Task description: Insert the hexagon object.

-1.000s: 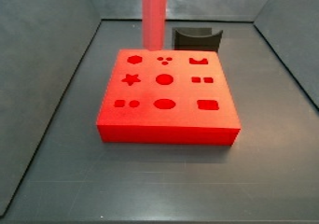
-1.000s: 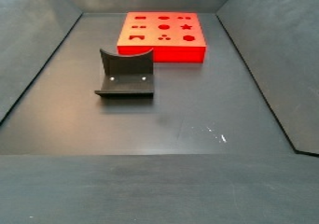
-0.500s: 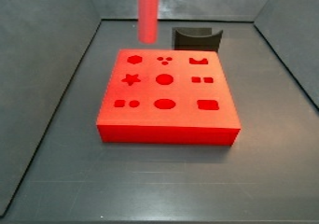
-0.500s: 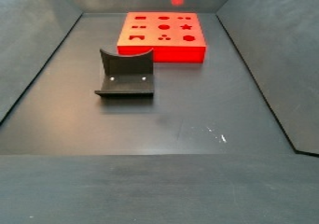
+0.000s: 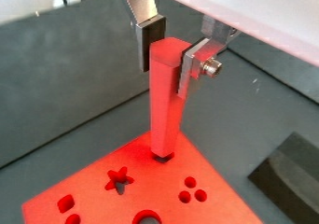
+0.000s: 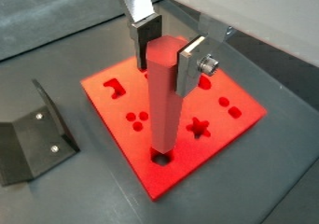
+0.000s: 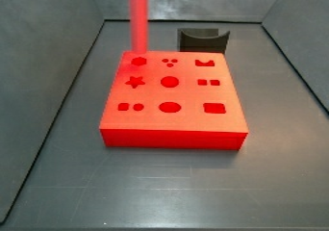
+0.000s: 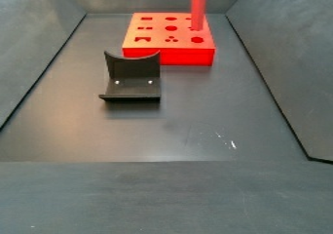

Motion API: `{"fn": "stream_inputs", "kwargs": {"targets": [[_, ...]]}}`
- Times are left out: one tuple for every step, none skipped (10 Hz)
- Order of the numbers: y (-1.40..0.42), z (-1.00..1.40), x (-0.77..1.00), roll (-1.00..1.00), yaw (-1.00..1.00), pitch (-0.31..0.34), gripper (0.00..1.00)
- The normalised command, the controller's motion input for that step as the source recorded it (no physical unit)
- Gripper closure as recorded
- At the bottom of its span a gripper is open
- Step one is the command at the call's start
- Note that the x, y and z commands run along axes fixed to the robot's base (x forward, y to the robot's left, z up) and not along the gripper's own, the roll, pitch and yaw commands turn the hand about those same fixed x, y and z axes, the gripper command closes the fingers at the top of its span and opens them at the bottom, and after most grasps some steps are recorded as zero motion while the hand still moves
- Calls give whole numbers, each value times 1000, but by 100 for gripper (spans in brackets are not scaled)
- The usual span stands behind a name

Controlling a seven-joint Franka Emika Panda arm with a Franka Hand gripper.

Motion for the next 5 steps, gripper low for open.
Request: {"fn": "stream_inputs", "kwargs": {"targets": [[-63,-77,-363,120,126,-116,100],[0,-17,0,0,43,-36,100],[0,-3,0,0,9,0,100],[0,-106,266,14,211,-31,100],[0,-106,526,0,223,-24,100]]}}
